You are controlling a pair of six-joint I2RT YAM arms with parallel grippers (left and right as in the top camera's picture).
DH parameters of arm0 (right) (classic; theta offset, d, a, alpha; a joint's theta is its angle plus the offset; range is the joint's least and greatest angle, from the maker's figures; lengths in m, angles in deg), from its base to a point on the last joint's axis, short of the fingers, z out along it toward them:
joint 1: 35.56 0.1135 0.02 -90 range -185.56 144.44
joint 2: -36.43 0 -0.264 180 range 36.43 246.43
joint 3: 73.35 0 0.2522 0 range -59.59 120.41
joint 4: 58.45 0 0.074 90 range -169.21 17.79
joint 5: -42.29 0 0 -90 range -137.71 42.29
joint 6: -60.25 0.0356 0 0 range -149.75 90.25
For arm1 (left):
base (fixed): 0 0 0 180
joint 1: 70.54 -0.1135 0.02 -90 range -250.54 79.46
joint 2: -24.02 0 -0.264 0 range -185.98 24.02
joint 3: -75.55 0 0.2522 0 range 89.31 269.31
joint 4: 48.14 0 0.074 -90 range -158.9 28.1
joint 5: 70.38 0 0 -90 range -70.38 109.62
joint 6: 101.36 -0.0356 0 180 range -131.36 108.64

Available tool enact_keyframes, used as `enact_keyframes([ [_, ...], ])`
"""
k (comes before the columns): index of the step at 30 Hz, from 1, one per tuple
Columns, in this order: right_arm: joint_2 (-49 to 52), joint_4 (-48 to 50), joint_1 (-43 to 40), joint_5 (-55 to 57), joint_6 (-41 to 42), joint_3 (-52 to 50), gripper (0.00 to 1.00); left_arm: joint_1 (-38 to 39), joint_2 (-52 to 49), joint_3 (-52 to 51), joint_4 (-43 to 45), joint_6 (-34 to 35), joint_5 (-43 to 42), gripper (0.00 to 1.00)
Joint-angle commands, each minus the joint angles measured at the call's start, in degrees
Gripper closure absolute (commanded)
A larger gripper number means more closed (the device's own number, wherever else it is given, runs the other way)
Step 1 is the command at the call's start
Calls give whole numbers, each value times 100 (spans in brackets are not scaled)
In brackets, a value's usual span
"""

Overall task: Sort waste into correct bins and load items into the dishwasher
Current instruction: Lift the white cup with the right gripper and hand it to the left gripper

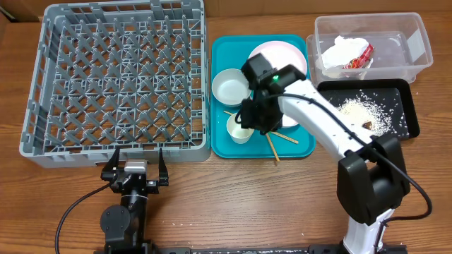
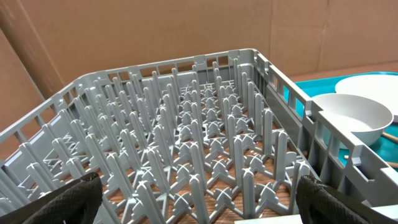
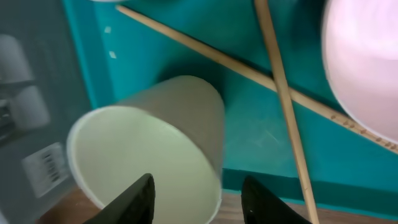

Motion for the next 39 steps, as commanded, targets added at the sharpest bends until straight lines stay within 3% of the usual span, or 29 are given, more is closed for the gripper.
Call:
enact_keyframes([
  [1, 15, 192, -39, 402, 474, -229, 62, -59, 39, -24, -7, -105, -15, 0],
  [3, 13, 278, -39, 435, 474, -238, 96, -59, 37, -24, -4, -105, -20, 0],
  [9, -149, 24, -61, 247, 466, -17, 96, -59, 39, -22, 31, 127, -9, 0],
  [13, -907, -136, -127, 249, 428, 216, 96, -59, 22, 350, 70, 1834, -22, 0],
  [15, -1342, -116, -254, 251, 428, 219, 96, -59, -125, 636, -28, 2269, -22, 0],
  [18, -1899, -96, -564, 243, 428, 219, 96, -59, -1154, 1628, -616, 2715, -85, 0],
  [23, -2186, -90, -804, 131, 428, 219, 96, -59, -3764, 3657, -1185, 2730, -1237, 0],
  [27, -2186, -31, -802, 44, 428, 219, 96, -59, -5591, 5062, -741, 2872, -3665, 0],
  [30, -2186, 111, -802, -26, 433, 219, 96, -9, -6693, 5565, 221, 4642, -5547, 0],
  [31, -2186, 219, -802, -114, 431, 219, 96, -11, -7121, 5650, 754, 5998, -6006, 0],
  [33, -2186, 409, -802, -273, 433, 219, 96, -11, -7681, 5661, 1023, 8164, -6483, 0],
  [35, -2186, 564, -802, -433, 435, 216, 96, -11, -8030, 5659, 953, 9444, -6979, 0],
  [37, -2175, 822, -802, -693, 455, 212, 96, -13, -8417, 5659, 1012, 10233, -7274, 0],
  [39, -2094, 992, -802, -874, 636, 184, 96, -17, -8767, 5659, 1014, 9265, -7796, 0],
])
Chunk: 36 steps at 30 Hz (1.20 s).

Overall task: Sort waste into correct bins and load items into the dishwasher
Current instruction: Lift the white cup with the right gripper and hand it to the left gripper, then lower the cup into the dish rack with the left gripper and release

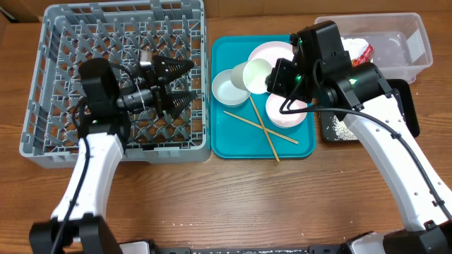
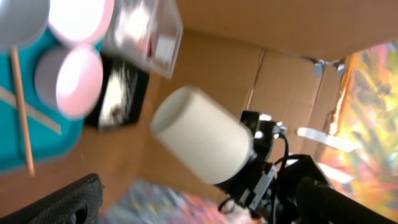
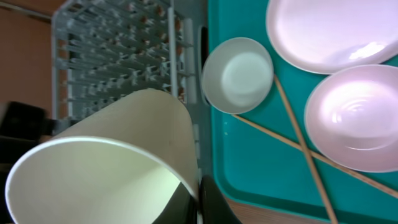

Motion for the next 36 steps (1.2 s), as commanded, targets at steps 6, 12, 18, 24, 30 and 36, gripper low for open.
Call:
enact_keyframes([
  [6, 330, 1690, 11, -2557, -151, -575, 96, 13, -723, 68, 79, -638, -1344, 0],
  [12, 503, 2977, 11, -4019, -63, -1368, 96, 0, -732, 68, 81, -695, -1362, 0],
  [18, 761, 3407, 11, -4660, -68, -1436, 96, 0, -732, 68, 79, -988, -1482, 0],
  [24, 1102, 3788, 22, -5099, -66, -1436, 96, 4, -732, 68, 81, -1045, -1690, 0],
  [30, 1390, 3930, 22, -5095, -66, -1436, 96, 7, -732, 68, 81, -1167, -1965, 0],
  [36, 1497, 4175, 22, -4964, -63, -1436, 96, 52, -732, 68, 79, -1241, -2013, 0],
])
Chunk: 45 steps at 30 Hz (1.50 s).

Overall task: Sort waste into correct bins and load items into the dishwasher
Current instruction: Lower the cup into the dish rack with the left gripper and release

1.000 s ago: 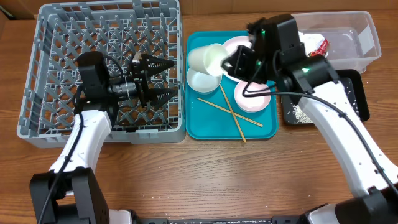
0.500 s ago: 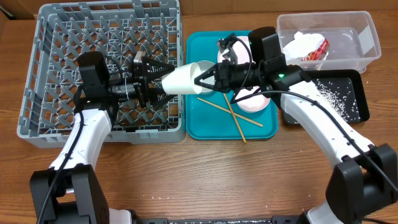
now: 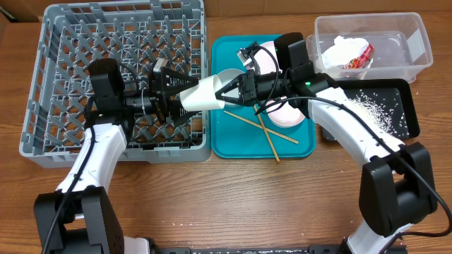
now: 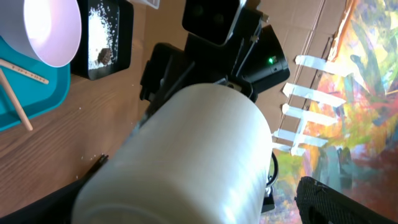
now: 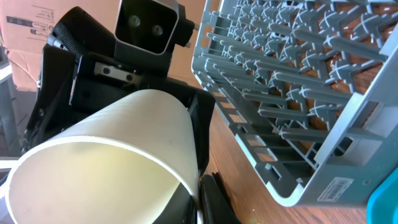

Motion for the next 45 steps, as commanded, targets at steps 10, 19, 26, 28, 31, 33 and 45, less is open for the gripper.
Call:
enact_keyframes([
  [10, 55, 92, 33, -199, -122, -20, 96, 144, -22, 68, 4, -197, -195, 0],
  [19, 55, -160, 146, -238, -391, -26, 96, 136, -22, 68, 2, -173, -192, 2],
  [26, 55, -367, 144, -48, -535, -46, 96, 136, -22, 68, 2, -170, -192, 48],
  [28, 55, -361, 122, -48, -533, -46, 96, 136, -22, 68, 2, -173, -192, 57],
  [31, 55, -352, 76, -48, -533, -46, 72, 136, -22, 68, 4, -175, -192, 60],
  [33, 55, -302, 9, -50, -535, -44, 50, 133, -22, 68, 24, -177, -164, 61],
  [45, -149, -2179, -988, 2127, -1303, 122, 8, -501, -22, 111, 2664, -61, 1757, 61],
])
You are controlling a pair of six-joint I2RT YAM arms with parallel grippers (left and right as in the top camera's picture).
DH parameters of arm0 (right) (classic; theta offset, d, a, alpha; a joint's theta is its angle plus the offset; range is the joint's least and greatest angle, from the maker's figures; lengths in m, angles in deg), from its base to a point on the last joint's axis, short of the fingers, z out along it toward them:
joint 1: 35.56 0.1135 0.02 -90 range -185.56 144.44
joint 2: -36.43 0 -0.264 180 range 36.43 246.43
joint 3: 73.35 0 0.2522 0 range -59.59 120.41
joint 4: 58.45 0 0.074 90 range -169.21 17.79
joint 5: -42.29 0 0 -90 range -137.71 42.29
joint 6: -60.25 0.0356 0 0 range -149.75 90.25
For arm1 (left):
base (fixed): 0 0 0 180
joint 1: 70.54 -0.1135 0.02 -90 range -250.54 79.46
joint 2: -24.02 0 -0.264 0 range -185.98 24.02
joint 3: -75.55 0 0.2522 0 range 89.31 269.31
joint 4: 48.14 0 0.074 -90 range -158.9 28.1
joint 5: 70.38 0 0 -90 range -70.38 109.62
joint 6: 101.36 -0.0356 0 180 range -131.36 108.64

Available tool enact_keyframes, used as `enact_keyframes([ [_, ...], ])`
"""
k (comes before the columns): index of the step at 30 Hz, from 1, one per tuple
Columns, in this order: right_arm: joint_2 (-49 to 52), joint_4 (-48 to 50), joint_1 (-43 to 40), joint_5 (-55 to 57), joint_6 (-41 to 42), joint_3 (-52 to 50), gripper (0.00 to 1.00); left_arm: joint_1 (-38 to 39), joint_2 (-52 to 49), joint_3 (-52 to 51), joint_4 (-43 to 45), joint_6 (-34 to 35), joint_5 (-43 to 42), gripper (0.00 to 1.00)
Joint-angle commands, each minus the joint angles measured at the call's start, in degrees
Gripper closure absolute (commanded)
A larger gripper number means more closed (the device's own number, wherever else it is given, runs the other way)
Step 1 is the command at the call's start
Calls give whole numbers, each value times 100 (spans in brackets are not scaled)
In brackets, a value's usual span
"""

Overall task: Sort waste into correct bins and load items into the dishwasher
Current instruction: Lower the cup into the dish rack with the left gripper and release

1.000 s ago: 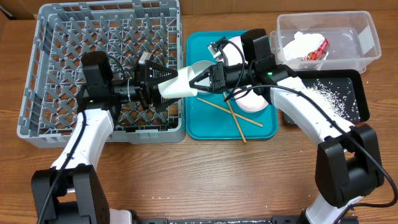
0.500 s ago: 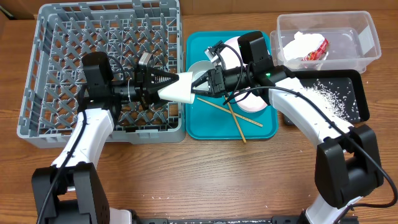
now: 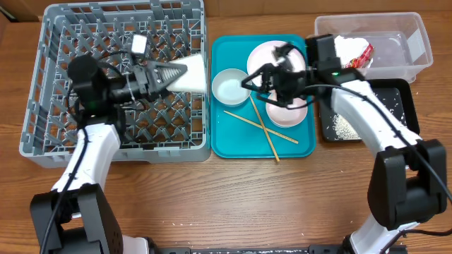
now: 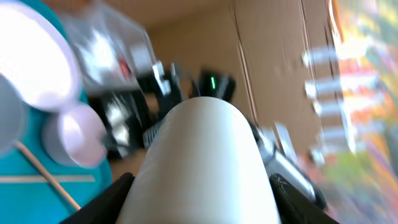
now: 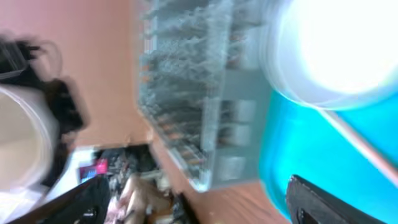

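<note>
A white paper cup (image 3: 189, 73) lies sideways over the right side of the grey dish rack (image 3: 63, 42). My left gripper (image 3: 176, 75) is shut on it. The left wrist view is filled by the cup (image 4: 202, 162), with a black finger on each side and the left gripper (image 4: 200, 202) closed round it. My right gripper (image 3: 256, 80) hangs open and empty over the teal tray (image 3: 233, 144), next to the white bowl (image 3: 230, 86). The right wrist view is blurred, with the right gripper (image 5: 205, 205) wide open and nothing between its fingers.
On the tray lie a pink plate (image 3: 267, 55), a pink bowl (image 3: 289, 113) and two crossed chopsticks (image 3: 263, 127). A clear bin (image 3: 395, 42) with wrapper waste stands at the back right. In front of it is a black tray (image 3: 395, 106) with spilled rice.
The cup has passed from my right gripper to my left. The right gripper has let go and now sits further right over the tray. The left one has the cup further back over the rack.
First my right gripper stood open round the cup on the tray, with the left arm parked at the table's front. Then the right held the cup up over the tray and the left was open over the rack. Both then met at the cup, and now only the left holds it.
</note>
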Motion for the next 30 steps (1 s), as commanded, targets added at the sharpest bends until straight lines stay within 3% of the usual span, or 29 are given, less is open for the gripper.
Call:
enact_keyframes([
  [1, -245, -780, -20, 1550, -546, 181, 7, -162, 28, 109, -94, -216, 1257, 60],
  [4, -450, -1504, -17, 2492, -645, 413, 6, -162, 28, 256, -737, -680, 1921, 58],
  [9, -894, -2275, -20, 3637, -645, 767, 2, -39, 28, 1338, -3202, -2177, 2872, 59],
  [13, -1167, -2540, -20, 4076, -645, 876, 0, 138, 28, 2719, -5661, -3480, 3753, 59],
  [16, -1248, -2618, -20, 4138, -643, 876, 0, 411, 28, 3768, -7576, -4288, 4911, 61],
  [17, -1246, -2643, -20, 4140, -643, 868, 0, 684, 28, 4207, -8537, -4533, 5707, 62],
  [23, -1246, -2669, -20, 4140, -643, 861, 0, 1681, -20, 4389, -10428, -4546, 7670, 61],
  [30, -1246, -2769, -20, 4140, -643, 861, 0, 2155, -501, 4190, -11143, -4424, 8279, 64],
])
